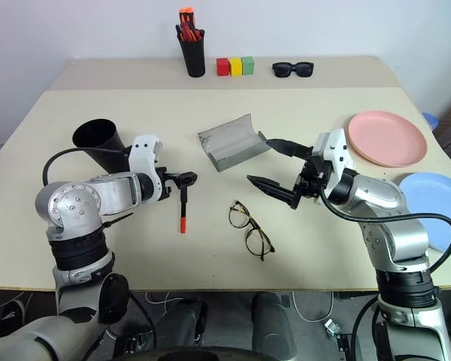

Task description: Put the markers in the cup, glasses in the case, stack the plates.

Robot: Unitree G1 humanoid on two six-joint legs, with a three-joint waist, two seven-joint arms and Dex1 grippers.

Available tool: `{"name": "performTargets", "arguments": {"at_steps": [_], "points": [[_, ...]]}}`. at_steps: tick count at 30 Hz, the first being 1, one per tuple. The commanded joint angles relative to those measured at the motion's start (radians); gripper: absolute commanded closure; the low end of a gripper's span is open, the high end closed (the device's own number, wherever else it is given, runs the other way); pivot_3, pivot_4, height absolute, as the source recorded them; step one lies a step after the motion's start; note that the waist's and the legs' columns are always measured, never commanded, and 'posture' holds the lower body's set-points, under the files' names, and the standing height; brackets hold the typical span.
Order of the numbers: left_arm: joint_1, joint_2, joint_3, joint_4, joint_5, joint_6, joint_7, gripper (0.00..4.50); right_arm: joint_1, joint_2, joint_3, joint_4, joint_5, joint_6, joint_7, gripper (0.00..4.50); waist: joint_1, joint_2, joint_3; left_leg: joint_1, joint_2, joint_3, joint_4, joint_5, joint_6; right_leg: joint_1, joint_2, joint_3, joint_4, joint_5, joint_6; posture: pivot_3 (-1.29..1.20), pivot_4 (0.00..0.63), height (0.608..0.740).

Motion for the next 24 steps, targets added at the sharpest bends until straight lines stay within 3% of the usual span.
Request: {"name": "performTargets", "arguments": {"at_steps": [1,6,14,18,24], "points": [[0.008,0.002,-0.018,-0.027,-0.012,0.008,0.002,0.08,-0.002,0.002,-0.014,-0.026,0.007,-0.015,-0.004,0.0,0.0,0.0,0.0,0.0,0.0,0.0,0.0,0.0,0.0,0.0,0.0,0.0,0.0,0.0,0.0,0.0,0.15,0.74],[0.01,-0.015,0.009,0.018,-0.069,0.008,0.03,0.08,-0.002,0.002,-0.012,-0.027,0.005,-0.014,-0.009,0.0,0.0,0.0,0.0,0.0,0.0,0.0,0.0,0.0,0.0,0.0,0.0,0.0,0.0,0.0,0.0,0.0,0.15,0.74],[0.005,0.045,-0.01,0.126,-0.25,0.008,0.132,0.08,-0.003,0.002,-0.009,-0.028,0.003,-0.011,-0.015,0.0,0.001,0.0,0.0,0.0,0.0,0.0,0.0,0.0,0.0,0.0,0.0,0.0,0.0,0.0,0.0,0.0,0.15,0.74],[0.031,0.068,0.001,0.19,-0.395,0.008,0.211,1.27,-0.004,0.001,-0.009,-0.028,0.002,-0.012,-0.018,0.0,0.001,0.001,-0.001,0.001,0.0,0.0,0.0,0.0,0.0,0.0,0.0,0.0,0.0,0.0,0.0,0.0,0.15,0.74],[0.052,0.146,-0.034,0.255,-0.545,0.008,0.297,4.35,-0.004,0.002,-0.01,-0.029,-0.001,-0.013,-0.021,0.0,0.001,0.001,-0.001,0.001,0.0,0.0,0.0,0.0,0.0,0.001,0.0,0.0,0.001,0.0,0.0,0.0,0.15,0.74]]}}
